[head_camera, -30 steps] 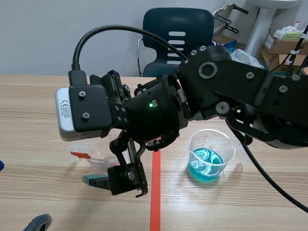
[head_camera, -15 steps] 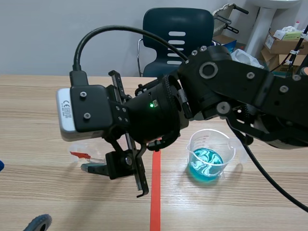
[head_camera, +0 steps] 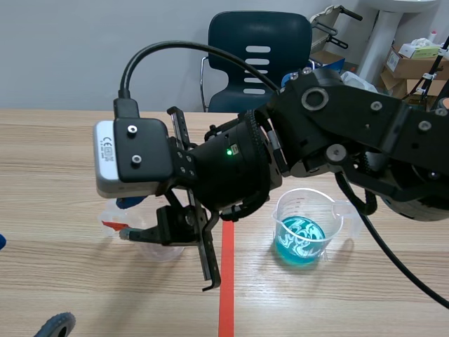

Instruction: Do the redox reaction experiment

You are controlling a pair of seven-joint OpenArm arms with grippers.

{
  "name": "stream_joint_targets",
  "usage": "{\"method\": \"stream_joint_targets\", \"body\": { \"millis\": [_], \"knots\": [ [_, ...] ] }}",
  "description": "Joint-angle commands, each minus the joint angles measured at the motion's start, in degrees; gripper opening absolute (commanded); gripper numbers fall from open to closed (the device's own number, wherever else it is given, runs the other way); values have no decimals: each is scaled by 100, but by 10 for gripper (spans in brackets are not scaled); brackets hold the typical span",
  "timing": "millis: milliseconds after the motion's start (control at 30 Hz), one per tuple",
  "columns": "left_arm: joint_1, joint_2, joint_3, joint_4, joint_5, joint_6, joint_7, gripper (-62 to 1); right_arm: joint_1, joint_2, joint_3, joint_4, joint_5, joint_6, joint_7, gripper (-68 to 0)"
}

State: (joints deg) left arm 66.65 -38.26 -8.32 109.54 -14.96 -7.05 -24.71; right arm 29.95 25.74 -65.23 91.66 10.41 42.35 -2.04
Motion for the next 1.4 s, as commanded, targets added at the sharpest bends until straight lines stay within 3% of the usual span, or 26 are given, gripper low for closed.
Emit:
{"method": "stream_joint_targets", "body": {
  "millis": [0, 300, 600, 700, 1100, 1367],
  "knots": [
    [-15, 15, -11, 76, -22, 15, -81, 14, 118, -4, 66, 48, 74, 37, 46, -515],
    [-15, 15, -11, 76, -22, 15, -81, 14, 118, -4, 66, 48, 74, 37, 50, -666],
    [-15, 15, -11, 76, -22, 15, -81, 14, 120, 20, 72, 48, 83, -44, 109, -665],
    [-15, 15, -11, 76, -22, 15, -81, 14, 136, 109, 103, 48, 354, -227, 179, -665],
    [-15, 15, -11, 76, -24, 15, -81, 14, 133, 382, 426, 48, 1263, -251, 251, -665],
    [-15, 15, -11, 76, -22, 13, -81, 14, 177, 765, 717, 48, 1853, -337, 380, -665]
  ]
}}
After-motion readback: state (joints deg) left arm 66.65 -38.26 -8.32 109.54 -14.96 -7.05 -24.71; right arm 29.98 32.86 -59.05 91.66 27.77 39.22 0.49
